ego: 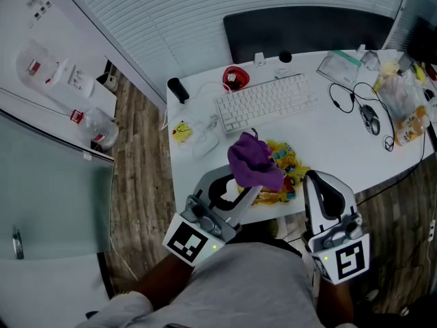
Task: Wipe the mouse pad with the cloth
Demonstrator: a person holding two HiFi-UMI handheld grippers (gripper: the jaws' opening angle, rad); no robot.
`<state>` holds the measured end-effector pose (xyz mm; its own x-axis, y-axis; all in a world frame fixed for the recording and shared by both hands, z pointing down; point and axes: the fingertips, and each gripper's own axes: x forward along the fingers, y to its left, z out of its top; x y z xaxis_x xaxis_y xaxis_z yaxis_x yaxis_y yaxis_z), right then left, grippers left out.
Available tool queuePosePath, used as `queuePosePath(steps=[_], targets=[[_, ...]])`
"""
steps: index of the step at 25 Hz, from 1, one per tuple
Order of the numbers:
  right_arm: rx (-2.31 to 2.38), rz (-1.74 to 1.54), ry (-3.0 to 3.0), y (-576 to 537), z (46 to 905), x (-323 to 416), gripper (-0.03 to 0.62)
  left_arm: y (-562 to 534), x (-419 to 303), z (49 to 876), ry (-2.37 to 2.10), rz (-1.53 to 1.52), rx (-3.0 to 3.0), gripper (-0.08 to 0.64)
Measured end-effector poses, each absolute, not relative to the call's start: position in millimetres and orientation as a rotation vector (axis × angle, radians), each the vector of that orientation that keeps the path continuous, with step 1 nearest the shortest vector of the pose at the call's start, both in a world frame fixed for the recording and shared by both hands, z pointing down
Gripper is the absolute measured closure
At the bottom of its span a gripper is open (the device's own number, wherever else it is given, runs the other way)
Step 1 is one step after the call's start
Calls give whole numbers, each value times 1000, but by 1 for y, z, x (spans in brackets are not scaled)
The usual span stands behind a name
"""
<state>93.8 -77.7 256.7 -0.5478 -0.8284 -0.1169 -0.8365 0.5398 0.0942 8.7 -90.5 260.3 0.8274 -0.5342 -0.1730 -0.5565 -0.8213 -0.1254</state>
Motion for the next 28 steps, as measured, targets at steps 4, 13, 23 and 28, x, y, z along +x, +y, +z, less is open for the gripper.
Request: queuePosePath(steps=[4,13,23,28], targets=[[-1482,204,2682,-78,256,97,581,-89,9,260,854,192,-2832,477],[-1475,196,2685,-78,255,95,581,-88,8,259,866,187,-2828,477],[-1482,190,2690,-77,256,95,581,-86,5,259,877,182,-2821,477],[-1482,187,2687,-76,256,94,580,-86,3,258,885,192,-2818,477]])
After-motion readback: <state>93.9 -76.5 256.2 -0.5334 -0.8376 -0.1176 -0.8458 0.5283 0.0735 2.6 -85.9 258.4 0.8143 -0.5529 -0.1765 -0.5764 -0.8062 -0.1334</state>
